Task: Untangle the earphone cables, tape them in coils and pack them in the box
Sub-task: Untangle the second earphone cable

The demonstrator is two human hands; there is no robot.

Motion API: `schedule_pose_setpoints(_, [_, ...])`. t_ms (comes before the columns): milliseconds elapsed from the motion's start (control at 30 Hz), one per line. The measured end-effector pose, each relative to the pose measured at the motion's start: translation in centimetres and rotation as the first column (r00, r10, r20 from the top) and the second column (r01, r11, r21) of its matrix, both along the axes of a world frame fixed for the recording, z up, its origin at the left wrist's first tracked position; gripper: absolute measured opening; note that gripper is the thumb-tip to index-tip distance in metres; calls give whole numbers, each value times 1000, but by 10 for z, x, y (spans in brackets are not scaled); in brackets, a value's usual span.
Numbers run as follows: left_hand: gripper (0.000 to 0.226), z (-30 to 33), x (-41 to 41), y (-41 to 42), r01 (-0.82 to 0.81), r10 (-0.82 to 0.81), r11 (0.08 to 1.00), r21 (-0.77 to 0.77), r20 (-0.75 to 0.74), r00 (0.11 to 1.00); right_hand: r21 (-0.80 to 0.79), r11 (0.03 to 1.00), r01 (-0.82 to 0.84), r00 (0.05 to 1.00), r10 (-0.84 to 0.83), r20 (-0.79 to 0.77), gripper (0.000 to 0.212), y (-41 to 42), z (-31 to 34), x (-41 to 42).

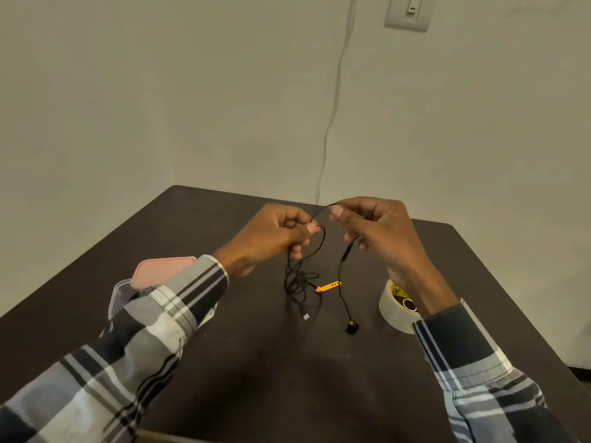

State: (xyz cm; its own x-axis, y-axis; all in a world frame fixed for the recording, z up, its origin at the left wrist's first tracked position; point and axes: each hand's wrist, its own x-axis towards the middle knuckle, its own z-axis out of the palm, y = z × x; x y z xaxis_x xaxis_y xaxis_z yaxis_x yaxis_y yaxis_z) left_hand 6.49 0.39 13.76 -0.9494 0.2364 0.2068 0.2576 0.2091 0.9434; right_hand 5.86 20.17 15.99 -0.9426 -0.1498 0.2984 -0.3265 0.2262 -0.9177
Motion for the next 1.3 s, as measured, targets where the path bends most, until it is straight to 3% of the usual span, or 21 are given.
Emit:
schedule_pose_setpoints(167, [15, 38, -2, 1, -22, 5, 996, -89, -185, 983, -9, 987, -163, 985, 163, 60, 20, -4, 4, 3])
schedule_pose_setpoints(400, [17, 66, -14, -12, -142, -19, 918, -369, -400, 916, -25, 998, -58, 998, 57, -34, 16, -4, 19, -2])
schedule_pose_setpoints(467, [22, 69, -16, -16, -153, -41, 886, -438, -402, 915, -15, 1000, -20, 999, 19, -37, 19, -2, 21, -3])
schedule_pose_setpoints(700, [34, 65, -23, -25, -164, -24, 873, -459, -377, 926, -150, 988, -24, 999, 30, 32, 25, 2, 18, -6])
schedule_pose_setpoints(967, [49, 58, -35, -37, -266, -13, 777, -570, -437, 899, -191, 981, -12, 997, 26, 68, 19, 7, 14, -6])
schedule_pose_setpoints(1067, [56, 54, -39, -45, -296, -12, 744, -599, -455, 890, -304, 952, -24, 993, 57, 100, 21, 14, 16, -9])
schedule_pose_setpoints(1167, [56, 54, -40, -53, -280, 17, 793, -541, -440, 898, -414, 910, -34, 991, 83, 100, 19, 20, 17, -11])
schedule_pose_setpoints(1300, [49, 55, -38, -52, -219, 30, 842, -494, -362, 932, -443, 895, -40, 994, 79, 70, 15, 17, 18, -10])
